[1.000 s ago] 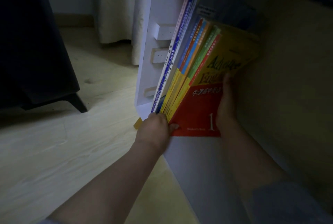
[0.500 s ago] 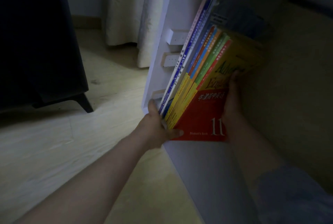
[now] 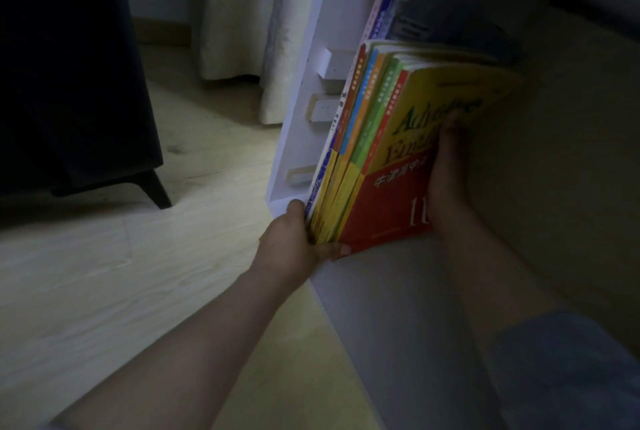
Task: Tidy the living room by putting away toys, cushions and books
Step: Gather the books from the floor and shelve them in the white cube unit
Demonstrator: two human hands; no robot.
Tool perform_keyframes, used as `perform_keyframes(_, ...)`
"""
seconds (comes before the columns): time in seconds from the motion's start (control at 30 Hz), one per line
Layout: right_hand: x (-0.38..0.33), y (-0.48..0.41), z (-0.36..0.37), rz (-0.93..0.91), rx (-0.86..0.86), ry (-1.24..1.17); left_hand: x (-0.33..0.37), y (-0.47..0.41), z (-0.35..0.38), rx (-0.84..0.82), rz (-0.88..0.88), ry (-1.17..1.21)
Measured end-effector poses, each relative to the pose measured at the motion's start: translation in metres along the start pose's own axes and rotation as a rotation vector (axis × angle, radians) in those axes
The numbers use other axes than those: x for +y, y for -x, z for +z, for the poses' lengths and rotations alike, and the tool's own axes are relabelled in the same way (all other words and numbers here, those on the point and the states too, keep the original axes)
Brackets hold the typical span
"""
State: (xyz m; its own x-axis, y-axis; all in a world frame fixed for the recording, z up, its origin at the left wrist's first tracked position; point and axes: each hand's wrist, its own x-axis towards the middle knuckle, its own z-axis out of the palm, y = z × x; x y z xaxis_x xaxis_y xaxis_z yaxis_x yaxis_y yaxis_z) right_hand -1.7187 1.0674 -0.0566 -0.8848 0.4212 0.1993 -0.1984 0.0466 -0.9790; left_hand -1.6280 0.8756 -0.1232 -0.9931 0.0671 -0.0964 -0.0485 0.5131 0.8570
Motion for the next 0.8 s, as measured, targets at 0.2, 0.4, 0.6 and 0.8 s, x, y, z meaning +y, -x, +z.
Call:
perform_keyframes(0.2, -0.001, 0.013, 0.004, 0.075, 0.01, -0.021, 0.003, 0.003, -0.004, -0.016, -0.017, 0.01)
perform_keyframes(0.4, 0.005, 0.043, -0.002, 0.16, 0.077, 0.307, 0.002, 0.006, -0.005, -0.043, 0.019, -0.01)
perform_keyframes(0.6, 0.019, 0.064, -0.013, 0.308, 0.129, 0.499, 0.003, 0.003, -0.007, -0.064, 0.021, -0.053)
perform_keyframes(0.8, 0.023, 0.065, -0.024, 0.455, 0.122, 0.702, 0.002, 0.002, -0.006, -0.058, 0.014, -0.045)
